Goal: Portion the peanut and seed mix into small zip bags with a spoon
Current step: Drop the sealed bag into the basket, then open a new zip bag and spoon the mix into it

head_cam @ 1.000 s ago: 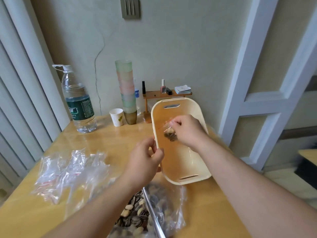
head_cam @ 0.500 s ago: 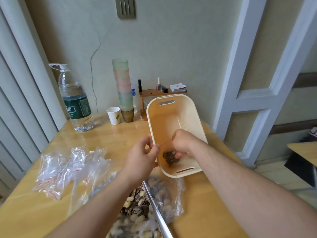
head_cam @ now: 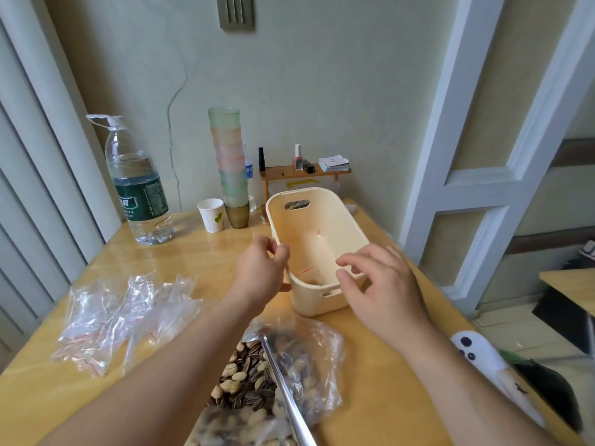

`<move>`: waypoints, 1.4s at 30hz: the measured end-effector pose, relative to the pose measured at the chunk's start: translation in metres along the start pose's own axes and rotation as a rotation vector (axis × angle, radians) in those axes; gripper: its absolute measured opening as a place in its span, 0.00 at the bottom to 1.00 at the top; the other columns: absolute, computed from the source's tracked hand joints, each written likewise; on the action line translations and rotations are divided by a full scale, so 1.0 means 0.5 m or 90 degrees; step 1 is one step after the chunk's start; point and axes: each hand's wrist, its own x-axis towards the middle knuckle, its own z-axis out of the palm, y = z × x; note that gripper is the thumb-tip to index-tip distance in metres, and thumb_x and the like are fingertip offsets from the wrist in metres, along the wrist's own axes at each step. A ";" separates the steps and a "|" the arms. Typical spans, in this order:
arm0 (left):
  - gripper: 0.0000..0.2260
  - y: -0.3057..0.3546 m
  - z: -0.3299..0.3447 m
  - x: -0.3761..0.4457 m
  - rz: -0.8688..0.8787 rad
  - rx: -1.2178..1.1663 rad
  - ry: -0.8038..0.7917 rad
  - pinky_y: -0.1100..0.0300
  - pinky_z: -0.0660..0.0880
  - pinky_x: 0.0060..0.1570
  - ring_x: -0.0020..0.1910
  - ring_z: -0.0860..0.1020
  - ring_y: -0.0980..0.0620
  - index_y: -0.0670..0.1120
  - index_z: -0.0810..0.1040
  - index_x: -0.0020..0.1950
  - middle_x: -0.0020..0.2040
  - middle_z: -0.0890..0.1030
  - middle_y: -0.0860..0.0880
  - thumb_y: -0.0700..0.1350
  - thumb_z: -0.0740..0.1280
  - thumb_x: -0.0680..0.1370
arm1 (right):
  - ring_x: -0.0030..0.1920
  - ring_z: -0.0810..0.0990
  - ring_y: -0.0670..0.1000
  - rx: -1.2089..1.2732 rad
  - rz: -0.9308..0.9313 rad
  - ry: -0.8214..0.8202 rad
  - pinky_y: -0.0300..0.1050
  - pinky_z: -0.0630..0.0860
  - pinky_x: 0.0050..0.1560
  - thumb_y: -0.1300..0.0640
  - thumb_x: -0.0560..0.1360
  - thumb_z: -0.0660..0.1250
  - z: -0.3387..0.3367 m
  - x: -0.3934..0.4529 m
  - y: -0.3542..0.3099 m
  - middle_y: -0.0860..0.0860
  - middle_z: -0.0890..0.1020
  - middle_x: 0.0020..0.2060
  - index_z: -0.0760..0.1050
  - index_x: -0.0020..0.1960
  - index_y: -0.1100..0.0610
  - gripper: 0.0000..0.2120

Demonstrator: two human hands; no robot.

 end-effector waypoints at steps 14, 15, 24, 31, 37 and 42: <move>0.14 0.012 -0.015 0.022 -0.030 -0.002 -0.065 0.46 0.84 0.53 0.54 0.81 0.50 0.47 0.76 0.61 0.58 0.81 0.47 0.56 0.63 0.85 | 0.45 0.75 0.49 0.047 0.156 -0.095 0.53 0.80 0.45 0.59 0.70 0.77 0.146 -0.063 0.011 0.44 0.68 0.49 0.78 0.47 0.48 0.10; 0.11 0.014 -0.035 0.011 0.003 0.006 -0.067 0.46 0.84 0.54 0.54 0.81 0.51 0.49 0.77 0.61 0.58 0.82 0.50 0.55 0.64 0.85 | 0.46 0.76 0.49 0.041 0.159 -0.092 0.52 0.80 0.46 0.59 0.71 0.76 0.139 -0.054 0.005 0.44 0.70 0.48 0.79 0.46 0.49 0.08; 0.06 -0.052 -0.346 -0.039 0.190 0.605 0.002 0.55 0.81 0.52 0.51 0.82 0.54 0.55 0.83 0.57 0.54 0.85 0.56 0.48 0.69 0.82 | 0.42 0.76 0.42 0.190 0.044 -0.240 0.34 0.72 0.43 0.54 0.76 0.70 0.172 -0.021 -0.147 0.41 0.78 0.40 0.82 0.45 0.46 0.04; 0.16 -0.162 -0.438 -0.033 0.070 0.747 0.155 0.51 0.76 0.52 0.54 0.77 0.44 0.53 0.79 0.63 0.51 0.78 0.48 0.60 0.69 0.79 | 0.38 0.75 0.45 0.223 0.061 -0.207 0.38 0.72 0.37 0.57 0.76 0.72 0.216 -0.073 -0.145 0.42 0.76 0.36 0.82 0.45 0.47 0.05; 0.16 -0.196 -0.411 -0.031 0.031 0.710 0.135 0.48 0.77 0.54 0.55 0.78 0.42 0.49 0.79 0.61 0.55 0.81 0.46 0.57 0.71 0.79 | 0.35 0.72 0.45 0.199 -0.011 -0.199 0.42 0.72 0.36 0.56 0.75 0.71 0.210 -0.072 -0.148 0.37 0.70 0.33 0.80 0.43 0.45 0.06; 0.03 -0.156 -0.399 -0.054 0.108 0.677 0.234 0.51 0.77 0.47 0.47 0.78 0.47 0.51 0.83 0.49 0.50 0.80 0.48 0.49 0.72 0.79 | 0.36 0.73 0.42 0.210 -0.037 -0.231 0.36 0.68 0.36 0.56 0.76 0.71 0.206 -0.076 -0.158 0.36 0.70 0.33 0.81 0.44 0.44 0.06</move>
